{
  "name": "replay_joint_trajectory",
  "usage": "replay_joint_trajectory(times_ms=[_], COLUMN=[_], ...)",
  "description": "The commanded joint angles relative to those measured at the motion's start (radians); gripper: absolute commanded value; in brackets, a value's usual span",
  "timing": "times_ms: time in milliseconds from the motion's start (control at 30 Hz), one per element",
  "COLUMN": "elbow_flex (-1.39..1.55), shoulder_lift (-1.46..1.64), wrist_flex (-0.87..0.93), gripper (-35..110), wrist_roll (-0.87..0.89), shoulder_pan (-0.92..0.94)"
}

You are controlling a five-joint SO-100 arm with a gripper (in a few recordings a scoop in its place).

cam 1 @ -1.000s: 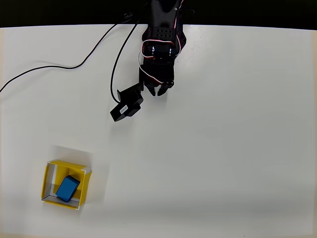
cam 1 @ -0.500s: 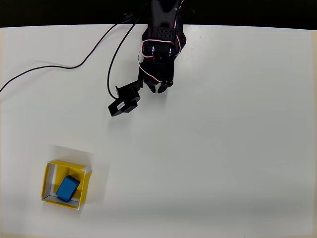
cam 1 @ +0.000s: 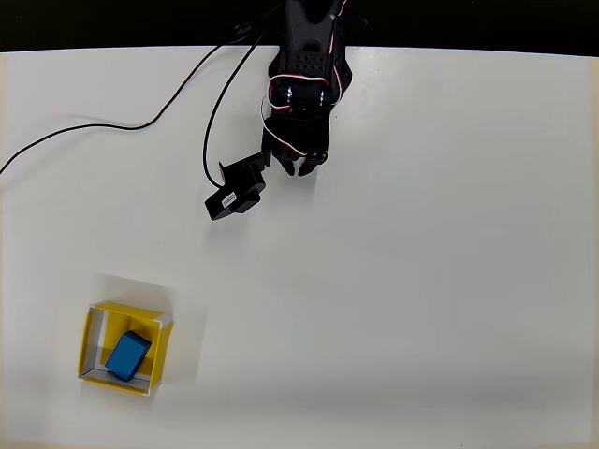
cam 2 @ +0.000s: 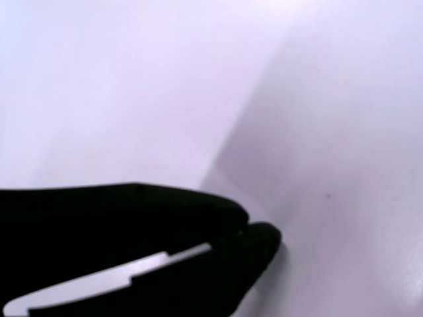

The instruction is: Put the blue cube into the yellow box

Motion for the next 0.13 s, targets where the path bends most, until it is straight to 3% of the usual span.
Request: replay_joint_trajectory(times_ms=[0, 100], elbow_flex=[0.028, 0.028], shoulder_lift=[0.023, 0.023], wrist_flex=[0.017, 0.017], gripper=[1, 1], wrist_roll=[-0.015, -0.015], shoulder_pan=[0.006, 0.006])
